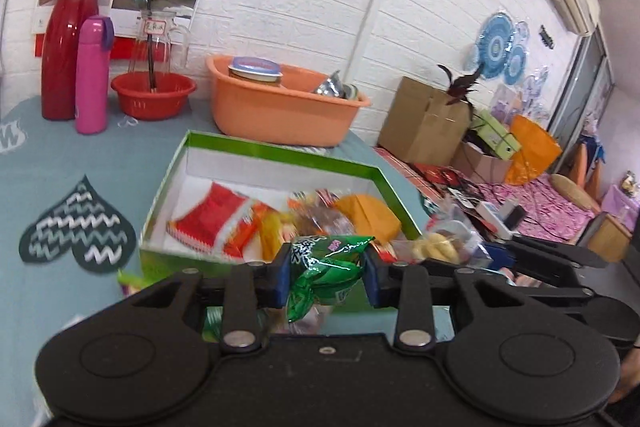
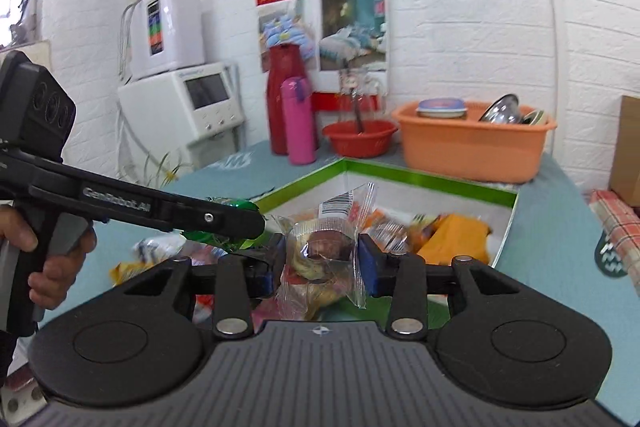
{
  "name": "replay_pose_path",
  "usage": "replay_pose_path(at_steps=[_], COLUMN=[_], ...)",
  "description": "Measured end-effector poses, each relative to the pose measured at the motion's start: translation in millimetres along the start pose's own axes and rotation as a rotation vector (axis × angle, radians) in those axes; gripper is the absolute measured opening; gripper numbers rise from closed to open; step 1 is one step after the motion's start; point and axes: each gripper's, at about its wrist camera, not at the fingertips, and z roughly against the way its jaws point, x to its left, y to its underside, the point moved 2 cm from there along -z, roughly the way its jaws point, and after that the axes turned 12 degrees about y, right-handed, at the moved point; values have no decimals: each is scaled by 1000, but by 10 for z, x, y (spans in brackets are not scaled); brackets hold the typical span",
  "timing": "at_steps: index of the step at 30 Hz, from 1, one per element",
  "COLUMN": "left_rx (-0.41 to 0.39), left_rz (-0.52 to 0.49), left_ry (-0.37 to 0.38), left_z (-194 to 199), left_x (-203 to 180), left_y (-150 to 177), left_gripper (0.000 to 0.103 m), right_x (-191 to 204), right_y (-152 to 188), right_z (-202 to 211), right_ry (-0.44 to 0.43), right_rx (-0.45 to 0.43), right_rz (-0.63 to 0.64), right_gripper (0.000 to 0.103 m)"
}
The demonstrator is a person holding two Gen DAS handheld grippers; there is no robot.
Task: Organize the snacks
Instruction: 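Carry the green candy into the box and open the left gripper, then reach the left gripper to the yellow chip bag and grasp it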
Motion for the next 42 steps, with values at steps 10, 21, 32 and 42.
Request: replay_pose_path(at_steps=[10, 21, 32, 42], left_rx=[39, 93, 68, -20], left_rz=[66, 23, -35, -42], left_ry=[-60, -57, -25, 19], left_z=[-545, -833, -608, 164], left_x=[537, 642, 342, -116], left_y=[-281, -289, -193, 79], left_gripper=[63, 103, 103, 103], right_x=[-300, -494, -401, -192], right_y=[-183, -61, -45, -50], right_z=[-570, -951, -729, -79], right_ry=[86, 165, 154, 65], right_rx=[46, 82, 52, -25], right_rz=[-63, -84, -44, -51], right_gripper=[69, 103, 103, 103])
